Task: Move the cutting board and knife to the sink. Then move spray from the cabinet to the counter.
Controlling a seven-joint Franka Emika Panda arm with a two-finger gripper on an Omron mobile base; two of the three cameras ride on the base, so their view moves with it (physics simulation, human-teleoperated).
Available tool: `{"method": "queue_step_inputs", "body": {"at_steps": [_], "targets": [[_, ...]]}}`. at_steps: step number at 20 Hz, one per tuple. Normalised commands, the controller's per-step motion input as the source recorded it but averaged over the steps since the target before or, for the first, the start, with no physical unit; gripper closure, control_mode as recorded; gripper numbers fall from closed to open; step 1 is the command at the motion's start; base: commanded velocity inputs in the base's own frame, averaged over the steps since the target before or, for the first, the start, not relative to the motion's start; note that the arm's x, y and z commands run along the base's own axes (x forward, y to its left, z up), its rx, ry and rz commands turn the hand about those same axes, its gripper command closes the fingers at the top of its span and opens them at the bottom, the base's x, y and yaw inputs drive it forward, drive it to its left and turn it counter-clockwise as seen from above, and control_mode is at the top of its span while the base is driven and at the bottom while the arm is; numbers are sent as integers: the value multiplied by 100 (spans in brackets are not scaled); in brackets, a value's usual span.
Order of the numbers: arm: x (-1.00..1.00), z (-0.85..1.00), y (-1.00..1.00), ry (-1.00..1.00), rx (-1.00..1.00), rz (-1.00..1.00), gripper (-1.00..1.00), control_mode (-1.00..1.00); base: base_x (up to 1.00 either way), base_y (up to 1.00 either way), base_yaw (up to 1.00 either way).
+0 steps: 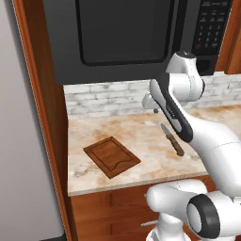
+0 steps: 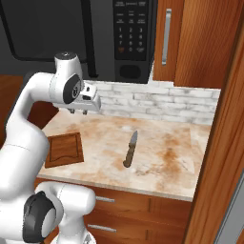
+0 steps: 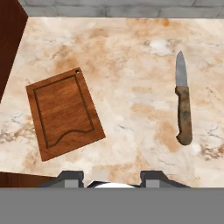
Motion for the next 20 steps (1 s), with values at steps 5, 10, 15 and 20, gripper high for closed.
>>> {"method": "queue_step_inputs", "body": {"at_steps": [5, 10, 15, 20], "targets": [[-18, 0, 0, -2, 0, 0, -100, -100, 0, 0, 0], [-64, -1, 0, -7, 0, 0, -100, -100, 0, 0, 0], [-44, -16, 0, 7, 0, 0, -100, -100, 0, 0, 0], [-50, -5, 0, 1, 0, 0, -100, -100, 0, 0, 0]]}}
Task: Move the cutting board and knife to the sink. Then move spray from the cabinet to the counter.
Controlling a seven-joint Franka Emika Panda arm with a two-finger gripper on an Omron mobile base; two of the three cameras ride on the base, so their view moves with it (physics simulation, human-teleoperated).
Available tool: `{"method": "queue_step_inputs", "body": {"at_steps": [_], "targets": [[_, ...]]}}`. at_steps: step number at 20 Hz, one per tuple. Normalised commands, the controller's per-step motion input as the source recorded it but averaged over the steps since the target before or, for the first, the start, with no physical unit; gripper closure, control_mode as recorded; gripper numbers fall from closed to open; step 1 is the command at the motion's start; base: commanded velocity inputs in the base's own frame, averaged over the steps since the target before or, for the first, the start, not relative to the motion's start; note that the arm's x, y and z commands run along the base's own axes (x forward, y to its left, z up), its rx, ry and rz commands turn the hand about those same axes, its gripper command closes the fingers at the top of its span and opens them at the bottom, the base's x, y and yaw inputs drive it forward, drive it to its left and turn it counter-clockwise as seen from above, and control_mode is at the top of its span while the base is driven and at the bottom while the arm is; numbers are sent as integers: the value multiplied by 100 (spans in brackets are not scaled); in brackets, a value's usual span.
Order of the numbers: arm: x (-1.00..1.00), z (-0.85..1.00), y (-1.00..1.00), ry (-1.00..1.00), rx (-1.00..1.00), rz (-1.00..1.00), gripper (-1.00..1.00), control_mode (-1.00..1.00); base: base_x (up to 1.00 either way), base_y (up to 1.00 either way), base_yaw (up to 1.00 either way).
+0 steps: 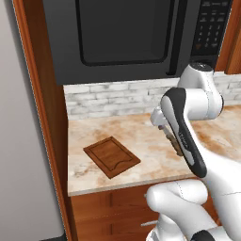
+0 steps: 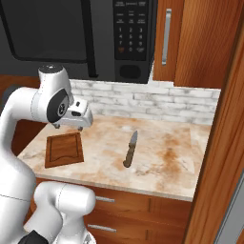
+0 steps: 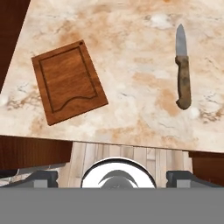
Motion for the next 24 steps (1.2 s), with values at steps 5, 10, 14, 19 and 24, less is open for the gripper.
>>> {"method": "queue_step_inputs", "body": {"at_steps": [5, 10, 14, 19, 24], "targets": [[-31, 0, -9, 0, 0, 0, -100, -100, 0, 0, 0], [-12, 0, -22, 0, 0, 0, -100, -100, 0, 0, 0], [-3, 0, -43, 0, 0, 0, -100, -100, 0, 0, 0], [-2, -4, -35, 0, 0, 0, -100, -100, 0, 0, 0], [0, -24, -41, 0, 0, 0, -100, -100, 0, 0, 0]]}}
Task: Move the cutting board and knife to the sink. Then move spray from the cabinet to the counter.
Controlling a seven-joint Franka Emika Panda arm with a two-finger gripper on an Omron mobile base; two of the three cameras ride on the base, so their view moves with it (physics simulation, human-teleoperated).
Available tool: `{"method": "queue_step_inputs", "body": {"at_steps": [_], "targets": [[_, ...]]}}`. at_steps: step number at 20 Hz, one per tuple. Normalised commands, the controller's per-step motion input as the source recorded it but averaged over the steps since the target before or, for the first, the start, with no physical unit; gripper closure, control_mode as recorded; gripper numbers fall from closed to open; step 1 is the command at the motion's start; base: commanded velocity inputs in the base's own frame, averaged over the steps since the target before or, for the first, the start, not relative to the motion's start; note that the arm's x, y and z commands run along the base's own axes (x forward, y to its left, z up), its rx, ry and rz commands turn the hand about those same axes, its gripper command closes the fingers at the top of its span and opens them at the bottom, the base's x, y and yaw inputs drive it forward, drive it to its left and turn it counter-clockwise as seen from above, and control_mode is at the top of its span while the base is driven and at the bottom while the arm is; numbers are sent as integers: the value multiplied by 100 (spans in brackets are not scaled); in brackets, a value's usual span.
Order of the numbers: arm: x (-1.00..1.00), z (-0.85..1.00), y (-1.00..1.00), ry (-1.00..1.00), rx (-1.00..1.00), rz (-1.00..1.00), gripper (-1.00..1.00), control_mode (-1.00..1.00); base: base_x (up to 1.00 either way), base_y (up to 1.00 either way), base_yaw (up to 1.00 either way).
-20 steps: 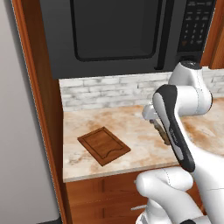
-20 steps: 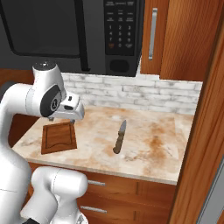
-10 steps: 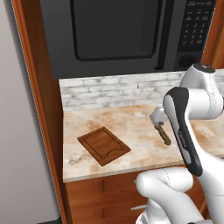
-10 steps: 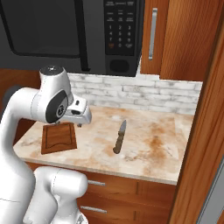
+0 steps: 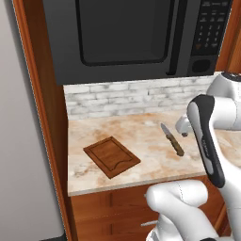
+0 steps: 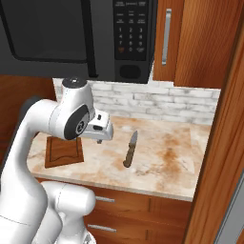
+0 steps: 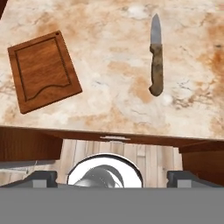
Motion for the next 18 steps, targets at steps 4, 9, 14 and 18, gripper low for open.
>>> {"method": "queue_step_inputs", "body": {"at_steps": [4, 9, 14, 18], "targets": [[0, -32, -31, 0, 0, 0, -100, -100, 0, 0, 0], [1, -21, -20, 4, 0, 0, -100, -100, 0, 0, 0], [3, -23, -8, 7, 0, 0, -100, -100, 0, 0, 0], [24, -38, 0, 3, 0, 0, -100, -100, 0, 0, 0]]}}
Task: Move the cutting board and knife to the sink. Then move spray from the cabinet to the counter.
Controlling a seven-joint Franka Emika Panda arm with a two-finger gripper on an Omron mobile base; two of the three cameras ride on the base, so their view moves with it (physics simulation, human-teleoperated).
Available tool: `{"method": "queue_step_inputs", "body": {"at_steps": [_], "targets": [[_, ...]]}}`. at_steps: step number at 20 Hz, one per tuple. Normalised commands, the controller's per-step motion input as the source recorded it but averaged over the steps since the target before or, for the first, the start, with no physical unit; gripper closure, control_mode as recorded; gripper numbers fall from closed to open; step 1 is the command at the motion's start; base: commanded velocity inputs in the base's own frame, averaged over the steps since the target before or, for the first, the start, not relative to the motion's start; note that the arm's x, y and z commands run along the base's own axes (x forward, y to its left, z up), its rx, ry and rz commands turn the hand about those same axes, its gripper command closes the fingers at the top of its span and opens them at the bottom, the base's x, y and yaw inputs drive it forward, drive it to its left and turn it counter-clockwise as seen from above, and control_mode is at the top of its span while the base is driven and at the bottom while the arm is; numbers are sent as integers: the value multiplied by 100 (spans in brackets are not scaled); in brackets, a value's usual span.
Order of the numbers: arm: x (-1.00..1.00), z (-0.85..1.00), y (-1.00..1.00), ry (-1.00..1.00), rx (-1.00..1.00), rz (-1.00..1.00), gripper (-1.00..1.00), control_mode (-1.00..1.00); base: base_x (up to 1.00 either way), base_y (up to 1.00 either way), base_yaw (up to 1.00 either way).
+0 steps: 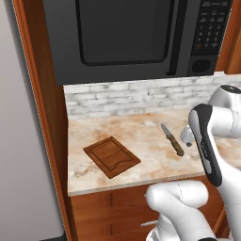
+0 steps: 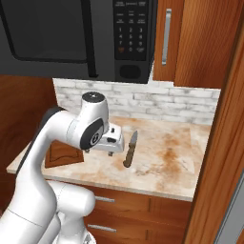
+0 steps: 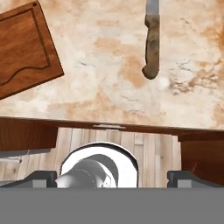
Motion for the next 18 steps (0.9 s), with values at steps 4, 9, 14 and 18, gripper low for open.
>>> {"method": "queue_step_inputs", "body": {"at_steps": [4, 9, 14, 18], "targets": [[37, -56, 0, 0, 0, 0, -100, -100, 0, 0, 0], [28, -41, -14, 3, 0, 0, -100, -100, 0, 0, 0], [28, -27, -30, 8, 1, 0, -100, -100, 0, 0, 0], [33, -28, -22, 8, 0, 0, -100, -100, 0, 0, 0]]}}
